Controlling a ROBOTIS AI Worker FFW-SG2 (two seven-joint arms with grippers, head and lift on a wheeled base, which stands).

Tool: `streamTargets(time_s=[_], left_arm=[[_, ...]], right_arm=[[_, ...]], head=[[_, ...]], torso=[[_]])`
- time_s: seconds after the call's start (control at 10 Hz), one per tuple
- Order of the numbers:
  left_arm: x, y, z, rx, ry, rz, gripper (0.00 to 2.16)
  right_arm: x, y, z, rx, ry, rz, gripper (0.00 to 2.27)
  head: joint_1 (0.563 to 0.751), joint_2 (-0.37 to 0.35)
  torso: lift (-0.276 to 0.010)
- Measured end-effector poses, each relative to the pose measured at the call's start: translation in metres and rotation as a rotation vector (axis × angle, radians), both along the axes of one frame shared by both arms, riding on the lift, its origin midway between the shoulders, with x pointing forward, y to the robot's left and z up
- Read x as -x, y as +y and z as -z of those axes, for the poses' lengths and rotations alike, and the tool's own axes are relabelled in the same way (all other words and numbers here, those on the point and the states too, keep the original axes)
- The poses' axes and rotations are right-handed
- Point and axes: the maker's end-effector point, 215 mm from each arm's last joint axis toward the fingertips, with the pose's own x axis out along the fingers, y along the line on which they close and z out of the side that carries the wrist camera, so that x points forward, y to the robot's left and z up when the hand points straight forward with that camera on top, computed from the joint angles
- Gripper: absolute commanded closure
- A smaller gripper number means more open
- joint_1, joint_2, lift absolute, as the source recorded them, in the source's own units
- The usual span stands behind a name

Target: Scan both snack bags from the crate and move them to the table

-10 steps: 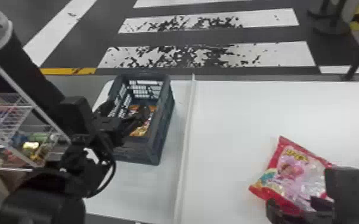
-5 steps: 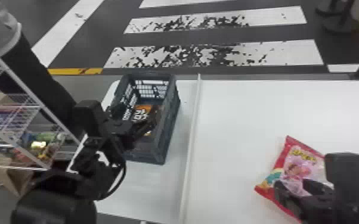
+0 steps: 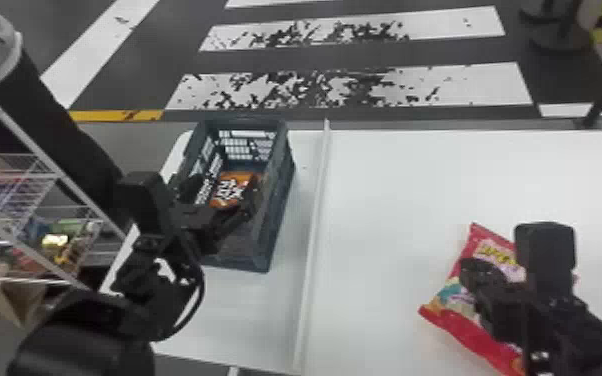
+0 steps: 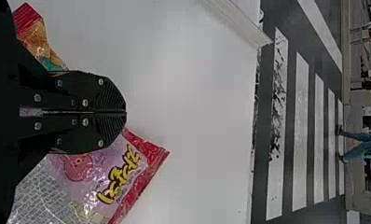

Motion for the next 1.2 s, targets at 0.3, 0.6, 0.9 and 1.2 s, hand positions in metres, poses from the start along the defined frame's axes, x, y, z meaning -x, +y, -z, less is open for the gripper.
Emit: streamTargets(time_s=[0.3,0.6,0.9,1.2], left_arm=[[-0.001,0.001,-0.002,0.004,-0.014,-0.005,0.07],[-0.002,-0.004,-0.001,0.011,-0.024,-0.001,0.07],[-0.002,-0.01,-0.001,0.015,-0.026,0.009,0.07],[0.002,-0.016,0.0,0.011,-0.024,0.019,0.07]], right_arm=[[0.037,0.015,0.02,-0.038,0.083,-0.036,2.25],[0.081,0.001,0.033,-0.025,0.186,-0.054,2.25],[0.08,-0.009,0.011,-0.05,0.159,-0.044,2.25],[0.048,-0.025,-0.021,-0.039,0.075,-0.012,2.25]], head=[[0.695,0.21],[0.695,0.202],[0.695,0.178],[0.695,0.15]], torso=[[-0.087],[-0.087],[-0.087],[-0.087]])
